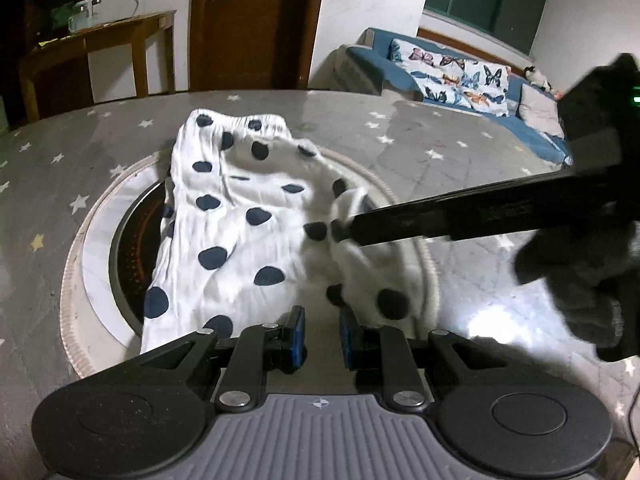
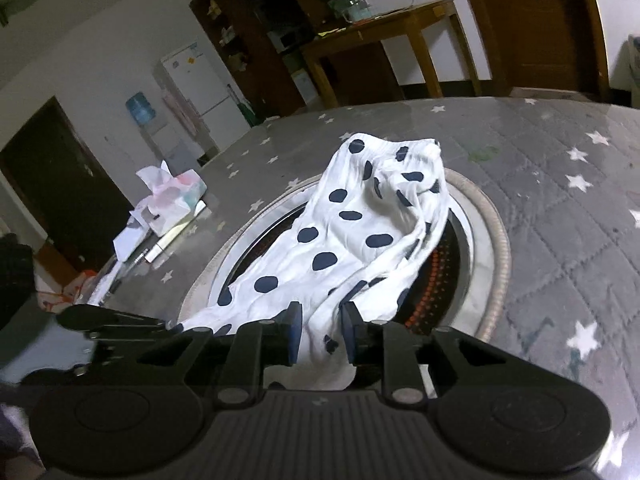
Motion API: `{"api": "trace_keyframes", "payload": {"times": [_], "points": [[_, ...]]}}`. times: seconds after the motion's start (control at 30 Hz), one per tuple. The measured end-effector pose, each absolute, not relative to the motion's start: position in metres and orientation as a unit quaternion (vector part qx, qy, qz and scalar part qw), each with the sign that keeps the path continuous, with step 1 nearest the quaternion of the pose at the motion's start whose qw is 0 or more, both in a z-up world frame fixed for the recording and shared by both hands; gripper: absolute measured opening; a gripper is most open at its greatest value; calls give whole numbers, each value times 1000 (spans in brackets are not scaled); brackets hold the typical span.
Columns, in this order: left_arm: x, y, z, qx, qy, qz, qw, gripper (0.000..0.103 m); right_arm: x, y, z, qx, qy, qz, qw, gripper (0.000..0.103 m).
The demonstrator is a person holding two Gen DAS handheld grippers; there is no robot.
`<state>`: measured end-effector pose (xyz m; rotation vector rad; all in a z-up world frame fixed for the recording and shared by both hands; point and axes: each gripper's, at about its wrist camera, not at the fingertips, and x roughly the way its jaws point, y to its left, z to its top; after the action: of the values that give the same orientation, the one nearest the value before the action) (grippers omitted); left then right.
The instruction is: Fold clothes
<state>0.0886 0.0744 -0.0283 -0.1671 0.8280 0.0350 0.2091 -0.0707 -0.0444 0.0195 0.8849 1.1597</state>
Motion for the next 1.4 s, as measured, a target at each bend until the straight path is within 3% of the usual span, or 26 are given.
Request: {"api": "trace_keyframes", "payload": {"times": [0.1,0.63,0.73,0.8,0.87,1.13,1.4], "points": [[92,81,-37,-87,410,25,907,19,207,-84,-45,14,404,527,748,29],[90,97,-40,-108,398,26,911,19,192,-98,-66,-22,387,510,768,29],[89,100,-41,-109,394,23,912,20,188,-98,-68,-27,381,507,773,24],[88,101,-41,-111,392,23,913,20,186,-97,-68,-30,382,505,773,8],[86,103,-41,-112,392,24,913,20,183,-99,-65,-37,379,502,777,5],[69,119,-41,-124,387,37,913,20,168,-113,-50,-76,370,481,791,4],[42,133,-34,-124,384,54,913,21,168,-108,-32,-95,340,462,813,11]]}}
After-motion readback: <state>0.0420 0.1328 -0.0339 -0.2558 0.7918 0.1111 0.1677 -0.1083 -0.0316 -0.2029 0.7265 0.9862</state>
